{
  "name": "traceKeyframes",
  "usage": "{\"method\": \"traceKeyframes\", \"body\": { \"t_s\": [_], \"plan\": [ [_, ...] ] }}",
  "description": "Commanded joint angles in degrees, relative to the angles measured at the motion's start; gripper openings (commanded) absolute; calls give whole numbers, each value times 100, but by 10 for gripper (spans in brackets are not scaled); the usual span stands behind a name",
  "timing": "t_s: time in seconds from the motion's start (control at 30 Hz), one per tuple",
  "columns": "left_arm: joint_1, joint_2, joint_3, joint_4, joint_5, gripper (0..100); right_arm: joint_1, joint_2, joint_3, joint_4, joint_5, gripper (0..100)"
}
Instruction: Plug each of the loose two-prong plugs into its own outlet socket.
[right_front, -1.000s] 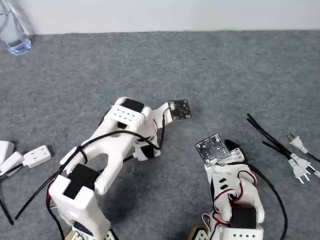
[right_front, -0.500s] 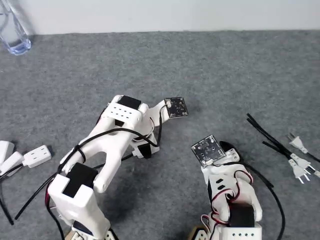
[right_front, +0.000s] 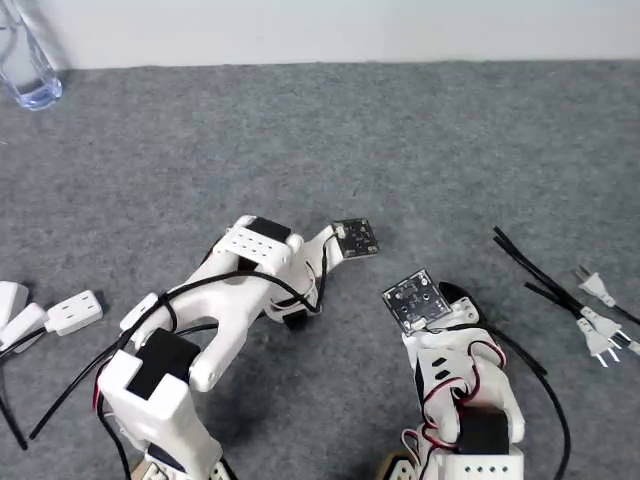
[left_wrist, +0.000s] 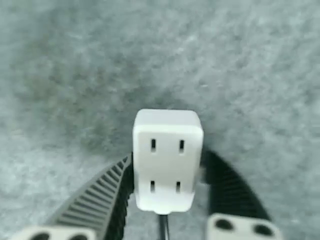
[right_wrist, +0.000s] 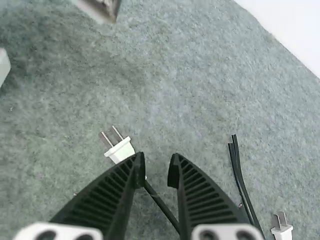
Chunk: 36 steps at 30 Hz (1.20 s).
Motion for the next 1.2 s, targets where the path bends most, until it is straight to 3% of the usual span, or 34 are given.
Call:
{"method": "traceKeyframes", "body": {
  "t_s": [0.0,0.2,0.43,0.8,1.17],
  "plan": [
    [26,-44,-66,62,53,14,13,-31,-53,-136,79,79],
    [9,-88,-40,88,53,14,4,-31,-35,-136,79,79],
    [431,-97,-31,897,44,13,22,-31,-35,-136,79,79],
    [1292,-97,242,686,44,13,31,-40,158,-356,88,79],
    [1503,-97,198,1204,9,39,13,-40,193,-338,316,79]
  ]
}}
